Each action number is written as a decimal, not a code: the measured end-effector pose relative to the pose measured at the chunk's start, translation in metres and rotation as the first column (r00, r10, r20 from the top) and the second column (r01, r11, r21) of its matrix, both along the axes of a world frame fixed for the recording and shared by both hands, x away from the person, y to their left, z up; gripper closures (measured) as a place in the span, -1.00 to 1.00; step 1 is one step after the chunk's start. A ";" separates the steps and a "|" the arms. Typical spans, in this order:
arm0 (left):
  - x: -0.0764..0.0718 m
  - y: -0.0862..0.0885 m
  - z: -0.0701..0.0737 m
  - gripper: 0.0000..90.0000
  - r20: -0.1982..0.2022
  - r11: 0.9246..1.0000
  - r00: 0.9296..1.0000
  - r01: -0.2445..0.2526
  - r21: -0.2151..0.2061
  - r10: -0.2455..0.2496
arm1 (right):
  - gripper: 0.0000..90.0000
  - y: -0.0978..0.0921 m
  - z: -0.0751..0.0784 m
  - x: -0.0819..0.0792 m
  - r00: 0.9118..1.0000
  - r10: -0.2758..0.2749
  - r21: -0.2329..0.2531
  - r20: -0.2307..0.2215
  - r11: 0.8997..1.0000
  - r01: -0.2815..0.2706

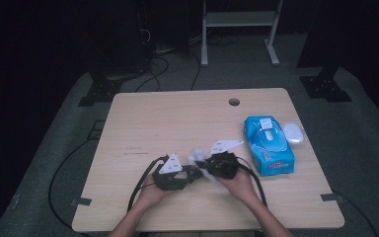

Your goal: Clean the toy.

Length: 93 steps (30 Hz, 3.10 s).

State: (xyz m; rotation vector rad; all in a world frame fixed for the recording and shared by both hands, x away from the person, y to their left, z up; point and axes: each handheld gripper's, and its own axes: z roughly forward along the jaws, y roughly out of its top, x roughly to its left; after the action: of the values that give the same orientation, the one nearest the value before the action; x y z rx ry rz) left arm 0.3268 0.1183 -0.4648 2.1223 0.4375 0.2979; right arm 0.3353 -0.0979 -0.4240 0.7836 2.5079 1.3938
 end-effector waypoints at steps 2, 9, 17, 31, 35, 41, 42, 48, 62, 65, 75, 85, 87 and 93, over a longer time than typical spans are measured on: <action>0.001 0.003 0.000 0.29 -0.018 1.000 1.000 -0.012 -0.003 0.012 | 0.94 0.020 -0.001 -0.008 0.998 0.032 -0.052 0.050 0.998 -0.029; 0.001 0.004 0.000 0.30 -0.012 1.000 1.000 0.002 0.001 -0.002 | 0.94 -0.019 0.000 0.006 0.987 -0.140 -0.101 0.084 0.984 0.148; 0.001 0.003 0.000 0.30 -0.017 1.000 1.000 0.005 0.001 -0.005 | 0.94 0.005 0.001 -0.003 0.998 -0.039 -0.057 0.052 0.997 0.042; 0.001 0.002 0.000 0.30 -0.030 1.000 0.999 0.015 -0.004 -0.015 | 0.94 -0.009 0.000 0.001 0.986 -0.121 -0.107 0.116 0.985 0.133; 0.002 0.002 0.000 0.30 -0.033 1.000 0.999 0.015 -0.005 -0.016 | 0.94 -0.034 -0.001 0.007 0.974 -0.211 -0.075 0.086 0.973 0.218; 0.002 0.003 0.000 0.30 -0.035 1.000 0.999 0.015 -0.007 -0.015 | 0.94 -0.015 -0.003 0.002 0.990 -0.116 -0.064 0.078 0.991 0.121; 0.002 0.004 0.000 0.30 -0.031 1.000 0.999 0.017 0.000 -0.017 | 0.94 -0.018 -0.002 0.004 0.989 -0.126 -0.069 0.078 0.989 0.131; 0.003 0.004 0.000 0.30 -0.038 1.000 0.999 0.018 -0.005 -0.018 | 0.94 -0.047 -0.002 0.011 0.967 -0.246 -0.062 0.071 0.966 0.251; 0.006 0.005 -0.001 0.30 -0.046 1.000 0.999 0.017 -0.015 -0.018 | 0.94 -0.039 -0.004 0.010 0.975 -0.215 -0.041 0.060 0.975 0.217; 0.005 0.006 0.000 0.30 -0.035 1.000 0.999 0.017 -0.006 -0.018 | 0.94 -0.047 -0.002 0.014 0.971 -0.232 -0.054 0.058 0.971 0.235; 0.004 0.003 0.000 0.30 -0.026 1.000 1.000 0.015 0.001 -0.015 | 0.94 -0.047 -0.004 0.010 0.975 -0.219 -0.033 0.046 0.975 0.220; 0.005 0.004 0.001 0.30 -0.035 1.000 0.999 0.013 0.005 -0.013 | 0.94 -0.061 -0.002 0.016 0.958 -0.283 -0.049 0.047 0.957 0.285; 0.006 0.004 0.001 0.30 -0.040 1.000 0.999 0.012 0.003 -0.012 | 0.94 -0.059 -0.003 0.016 0.961 -0.276 -0.030 0.024 0.961 0.276; 0.005 -0.003 0.001 0.30 -0.034 1.000 0.999 0.024 0.001 -0.024 | 0.95 -0.010 -0.006 0.005 0.997 -0.073 0.048 -0.039 0.996 0.075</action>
State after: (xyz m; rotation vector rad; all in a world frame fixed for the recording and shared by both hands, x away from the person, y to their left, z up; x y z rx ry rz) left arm 0.3319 0.1155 -0.4641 2.1352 0.4313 0.2489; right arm 0.3402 -0.1081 -0.4302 0.9098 2.4532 1.4350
